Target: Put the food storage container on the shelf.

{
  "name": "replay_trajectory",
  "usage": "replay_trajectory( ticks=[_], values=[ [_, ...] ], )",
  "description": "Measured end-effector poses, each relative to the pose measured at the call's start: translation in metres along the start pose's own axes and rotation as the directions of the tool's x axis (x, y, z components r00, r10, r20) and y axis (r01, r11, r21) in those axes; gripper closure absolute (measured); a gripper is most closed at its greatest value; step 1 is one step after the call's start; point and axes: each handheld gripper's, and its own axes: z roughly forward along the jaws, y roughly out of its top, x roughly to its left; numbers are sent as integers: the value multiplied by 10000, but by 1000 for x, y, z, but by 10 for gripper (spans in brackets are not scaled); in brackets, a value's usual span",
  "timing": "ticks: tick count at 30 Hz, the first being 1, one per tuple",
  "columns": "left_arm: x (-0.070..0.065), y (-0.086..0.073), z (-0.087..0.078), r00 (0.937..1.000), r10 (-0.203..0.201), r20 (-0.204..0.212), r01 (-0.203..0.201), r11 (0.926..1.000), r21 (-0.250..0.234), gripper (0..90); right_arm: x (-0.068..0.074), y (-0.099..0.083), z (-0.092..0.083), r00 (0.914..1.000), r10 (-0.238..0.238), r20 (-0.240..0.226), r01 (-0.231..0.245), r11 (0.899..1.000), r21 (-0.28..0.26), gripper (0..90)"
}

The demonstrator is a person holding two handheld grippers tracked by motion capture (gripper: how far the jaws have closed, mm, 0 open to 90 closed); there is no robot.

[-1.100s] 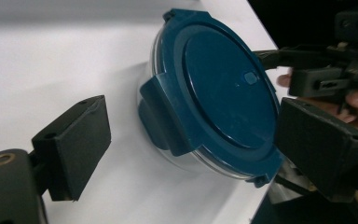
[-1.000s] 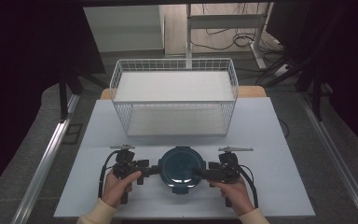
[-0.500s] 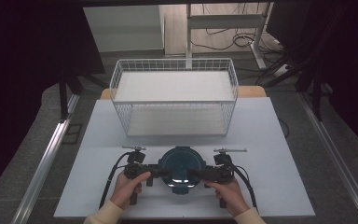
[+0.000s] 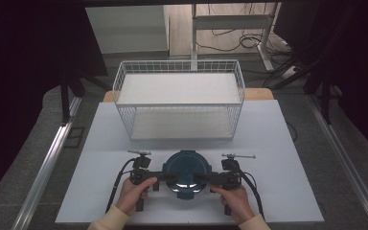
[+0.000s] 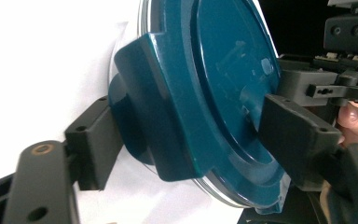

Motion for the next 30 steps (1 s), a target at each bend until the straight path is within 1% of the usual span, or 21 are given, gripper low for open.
replay_trajectory(
  ticks=[2,5,11,13,15,17,18,19,21,26,30],
  values=[
    [0,0,-1,10000,-95,-13,95,10000,-13,250,-2,0,-1,9998,178,-71,-178,9998,-47,262],
    [-3,-2,-3,9999,-60,-105,59,9999,-104,266,0,0,-4,9997,212,-93,-213,9997,-86,293],
    [-8,-8,-10,10000,0,-83,-3,9993,-369,321,5,-3,-12,9999,28,-135,-33,9993,-372,348],
    [-10,-10,-13,9999,118,-97,-122,9991,-414,340,6,-5,-15,9998,-68,-173,61,9992,-389,360],
    [-12,-12,-16,9993,340,-158,-347,9983,-472,357,8,-6,-17,9997,-141,-215,131,9988,-475,368],
    [-15,-14,-19,9987,462,-233,-477,9967,-653,377,8,-8,-19,9995,-195,-252,181,9983,-549,378],
    [-15,-14,-19,9987,462,-233,-477,9967,-653,390,8,-8,-19,9995,-195,-252,181,9983,-549,378],
    [-16,-14,-20,9984,509,-232,-524,9960,-723,390,10,-8,-20,9986,-461,-244,446,9973,-576,380],
    [-18,-14,-22,9981,565,-239,-582,9950,-806,395,13,-8,-21,9973,-697,-218,684,9960,-572,381],
    [-26,-15,-29,9962,852,-197,-868,9908,-1038,409,17,-7,-26,9940,-1033,-353,1002,9917,-804,381],
    [-36,-15,-37,9919,1240,-264,-1263,9841,-1248,418,24,-5,-33,9884,-1444,-477,1388,9848,-1045,381]
  ],
)
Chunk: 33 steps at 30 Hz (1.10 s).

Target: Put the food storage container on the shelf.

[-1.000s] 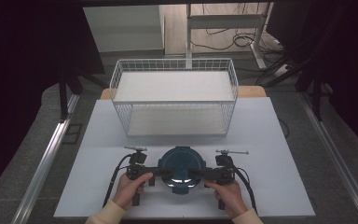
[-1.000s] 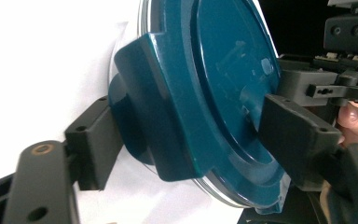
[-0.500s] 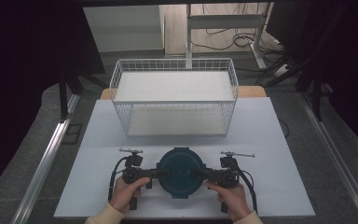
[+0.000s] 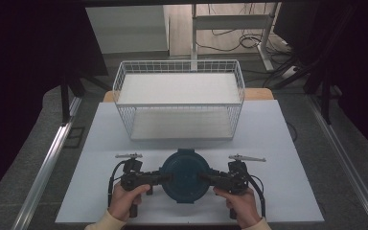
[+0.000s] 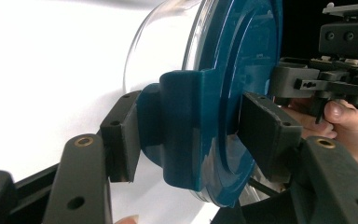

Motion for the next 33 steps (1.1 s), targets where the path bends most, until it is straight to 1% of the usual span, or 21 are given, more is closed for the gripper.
replay_trajectory(
  ticks=[4,7,12,15,16,24,28,29,31,32,33],
  values=[
    [-10,2,-8,9992,406,-17,-406,9989,-218,419,10,3,-7,9989,-469,-64,468,9987,-212,381],
    [-15,3,-13,9981,612,19,-611,9974,-370,421,17,5,-12,9966,-825,-55,822,9959,-385,381],
    [-20,3,-16,9969,767,146,-758,9957,-525,422,26,8,-18,9911,-1332,74,1334,9893,-587,381],
    [-21,3,-18,9962,861,142,-852,9949,-547,422,29,8,-20,9882,-1531,83,1533,9862,-626,381],
    [-23,3,-20,9953,957,118,-948,9938,-588,422,30,9,-21,9873,-1587,79,1589,9851,-658,382],
    [-29,5,-27,9929,1175,166,-1158,9902,-783,426,39,11,-26,9799,-1992,28,1989,9771,-752,384],
    [-35,7,-33,9906,1366,119,-1348,9862,-961,427,43,13,-28,9769,-2138,-35,2128,9736,-826,385],
    [-35,7,-34,9901,1398,113,-1380,9854,-992,427,44,14,-29,9749,-2225,-42,2214,9714,-857,386],
    [-37,7,-35,9899,1413,107,-1395,9849,-1021,427,45,14,-29,9748,-2231,-56,2218,9712,-866,387],
    [-38,8,-36,9888,1490,93,-1472,9835,-1055,427,46,15,-30,9739,-2271,-61,2257,9702,-881,387],
    [-39,8,-38,9880,1541,76,-1523,9820,-1116,427,48,15,-31,9714,-2373,-86,2355,9674,-927,388]
  ],
)
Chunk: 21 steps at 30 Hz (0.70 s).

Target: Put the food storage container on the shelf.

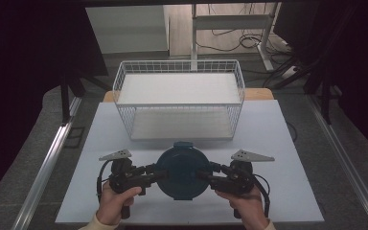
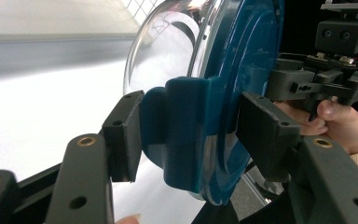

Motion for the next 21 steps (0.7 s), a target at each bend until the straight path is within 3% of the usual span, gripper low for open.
replay_trajectory(
  ticks=[12,21],
  values=[
    [-6,7,-8,9996,288,-44,-289,9992,-272,426,7,9,-3,9995,-297,-113,296,9995,-127,393],
    [-2,20,-9,9990,432,-65,-434,9985,-335,425,5,21,1,9987,-506,-103,505,9987,-93,395]
  ],
)
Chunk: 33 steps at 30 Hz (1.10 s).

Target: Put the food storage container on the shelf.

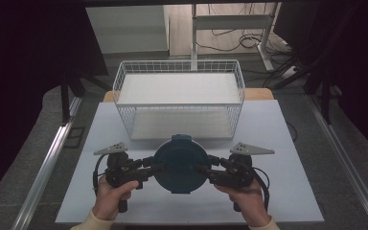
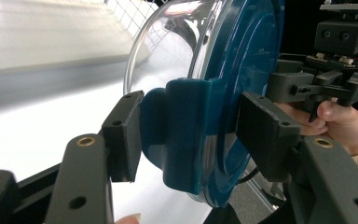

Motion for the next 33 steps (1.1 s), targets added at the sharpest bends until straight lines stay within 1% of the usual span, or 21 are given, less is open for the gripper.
replay_trajectory(
  ticks=[5,11,16,22,24,25,27,28,30,31,32,33],
  values=[
    [4,10,0,10000,-10,69,11,10000,-81,425,-2,12,3,9999,-158,20,158,9999,-16,395],
    [9,26,4,9999,8,151,-7,9999,-114,424,-7,28,5,9996,-262,74,262,9997,26,395],
    [9,42,6,9996,204,174,-203,9997,-102,425,-11,42,4,9994,-318,123,318,9995,-42,396],
    [4,62,7,9992,339,207,-335,9993,-178,425,-12,60,0,9990,-423,148,425,9990,-135,396],
    [2,69,6,9989,436,171,-432,9988,-228,426,-12,65,-2,9988,-462,143,464,9988,-173,396],
    [2,69,6,9989,436,171,-432,9988,-228,426,-12,70,-3,9988,-472,128,474,9987,-205,396],
    [0,75,6,9988,471,159,-466,9986,-260,426,-12,73,-3,9987,-485,121,488,9986,-225,396],
    [-1,81,5,9986,510,155,-505,9983,-291,426,-12,79,-4,9985,-528,124,531,9981,-312,396],
    [-2,84,5,9984,548,131,-543,9980,-318,426,-12,82,-4,9984,-552,112,556,9979,-334,397],
    [-3,89,4,9980,621,87,-618,9974,-360,426,-13,88,-5,9981,-615,103,619,9973,-396,397],
    [-3,89,4,9980,621,87,-618,9974,-360,427,-13,91,-5,9980,-622,88,625,9972,-419,398],
    [-4,95,4,9977,677,59,-674,9970,-380,427,-13,93,-5,9980,-636,68,638,9970,-441,399]
  ],
)
